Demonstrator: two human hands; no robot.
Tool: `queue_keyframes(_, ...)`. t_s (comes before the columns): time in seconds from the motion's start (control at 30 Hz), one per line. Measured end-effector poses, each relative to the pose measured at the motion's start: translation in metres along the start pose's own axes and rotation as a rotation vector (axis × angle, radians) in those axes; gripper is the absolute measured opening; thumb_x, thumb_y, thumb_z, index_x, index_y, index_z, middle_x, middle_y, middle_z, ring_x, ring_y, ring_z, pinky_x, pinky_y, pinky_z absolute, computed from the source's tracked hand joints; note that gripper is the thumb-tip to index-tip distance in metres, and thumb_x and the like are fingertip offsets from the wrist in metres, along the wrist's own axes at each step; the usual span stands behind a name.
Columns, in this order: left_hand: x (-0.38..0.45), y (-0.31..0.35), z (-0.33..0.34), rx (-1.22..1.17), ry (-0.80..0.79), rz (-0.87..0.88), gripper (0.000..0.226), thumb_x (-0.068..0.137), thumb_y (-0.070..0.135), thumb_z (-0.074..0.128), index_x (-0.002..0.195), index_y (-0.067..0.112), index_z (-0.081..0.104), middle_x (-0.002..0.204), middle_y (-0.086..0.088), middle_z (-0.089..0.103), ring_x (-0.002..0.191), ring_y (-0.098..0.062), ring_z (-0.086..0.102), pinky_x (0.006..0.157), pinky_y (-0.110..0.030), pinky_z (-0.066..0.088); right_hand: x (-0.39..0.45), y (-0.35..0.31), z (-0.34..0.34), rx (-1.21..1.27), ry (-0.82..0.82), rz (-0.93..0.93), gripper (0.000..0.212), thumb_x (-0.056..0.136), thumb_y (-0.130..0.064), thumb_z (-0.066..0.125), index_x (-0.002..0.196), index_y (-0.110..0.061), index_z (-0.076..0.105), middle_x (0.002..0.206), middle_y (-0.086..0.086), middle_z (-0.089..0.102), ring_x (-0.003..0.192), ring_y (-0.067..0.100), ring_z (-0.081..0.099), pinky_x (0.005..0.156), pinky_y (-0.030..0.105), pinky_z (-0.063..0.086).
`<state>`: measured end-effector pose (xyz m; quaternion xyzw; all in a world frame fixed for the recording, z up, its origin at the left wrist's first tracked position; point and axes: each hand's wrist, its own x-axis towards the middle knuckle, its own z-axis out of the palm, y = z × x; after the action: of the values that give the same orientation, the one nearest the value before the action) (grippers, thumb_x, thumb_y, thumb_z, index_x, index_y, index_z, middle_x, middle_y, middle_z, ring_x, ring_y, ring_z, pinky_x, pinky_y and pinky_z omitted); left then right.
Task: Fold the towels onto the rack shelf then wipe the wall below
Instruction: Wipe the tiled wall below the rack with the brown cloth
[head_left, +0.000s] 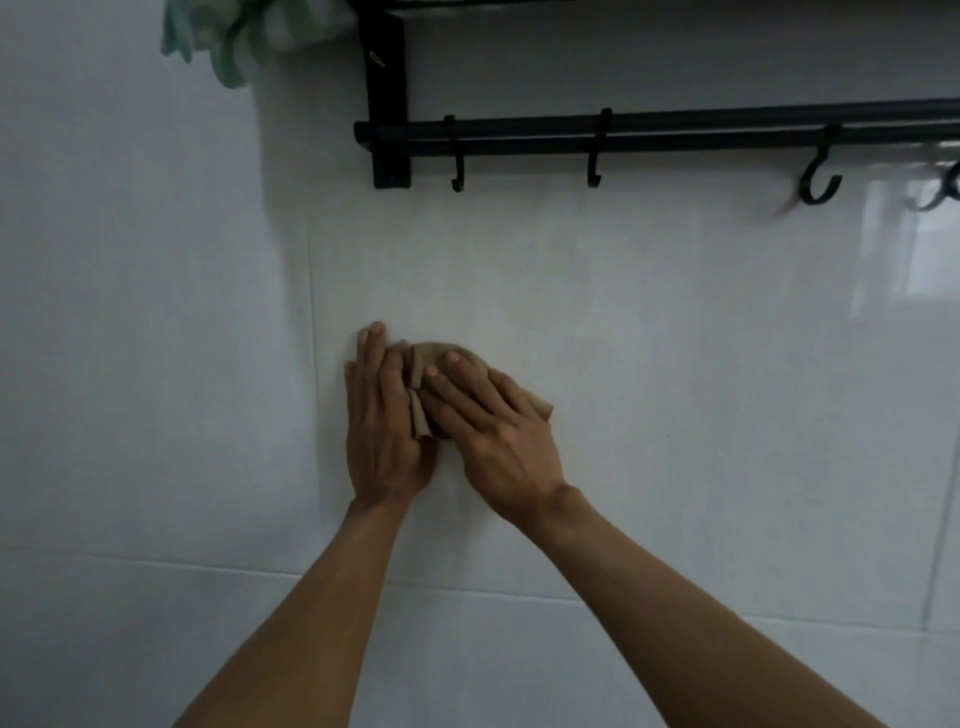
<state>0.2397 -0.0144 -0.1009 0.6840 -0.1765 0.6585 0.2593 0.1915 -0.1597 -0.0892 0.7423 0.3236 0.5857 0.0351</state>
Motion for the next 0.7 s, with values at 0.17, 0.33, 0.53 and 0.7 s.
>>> queue_keyframes(0.17, -0.007, 0.008, 0.0, 0.06, -0.028, 0.017, 0.059, 0.096, 0.013, 0.045, 0.15, -0.005, 0.032, 0.16, -0.022, 0.027, 0.152, -0.035, 0.019, 0.123, -0.055, 0.015, 0.004, 0.01, -0.002, -0.105, 0.055, -0.004, 0.041, 0.094, -0.009, 0.052, 0.132, -0.01, 0.066, 0.144, 0.009, 0.059, 0.132, 0.032, 0.053, 0.088, 0.04, 0.048)
queue_keyframes(0.33, -0.014, 0.034, 0.012, 0.118, -0.069, 0.076, 0.052, 0.105, 0.02, 0.028, 0.153, -0.002, 0.03, 0.162, -0.02, 0.024, 0.153, -0.031, 0.018, 0.123, -0.056, 0.012, -0.008, 0.03, -0.021, -0.214, 0.152, 0.227, 0.05, 0.089, -0.004, 0.048, 0.137, -0.007, 0.062, 0.147, 0.01, 0.055, 0.119, 0.035, 0.043, 0.083, 0.04, 0.043)
queue_keyframes(0.53, -0.025, 0.051, 0.018, 0.145, -0.057, 0.019, 0.054, 0.105, 0.02, 0.03, 0.156, 0.001, 0.026, 0.164, -0.015, 0.02, 0.154, -0.027, 0.015, 0.124, -0.053, 0.006, -0.038, 0.076, -0.057, -0.334, 0.209, 0.465, 0.063, 0.081, 0.001, 0.043, 0.141, -0.01, 0.058, 0.151, 0.012, 0.051, 0.115, 0.034, 0.038, 0.079, 0.04, 0.038)
queue_keyframes(0.7, -0.034, 0.054, 0.023, 0.142, -0.044, 0.002, 0.055, 0.105, 0.022, 0.028, 0.157, 0.003, 0.024, 0.165, -0.015, 0.019, 0.154, -0.026, 0.013, 0.124, -0.055, 0.007, -0.079, 0.126, -0.095, -0.323, 0.216, 0.728, 0.068, 0.084, 0.003, 0.05, 0.149, -0.016, 0.049, 0.16, 0.008, 0.039, 0.119, 0.028, 0.028, 0.09, 0.042, 0.032)
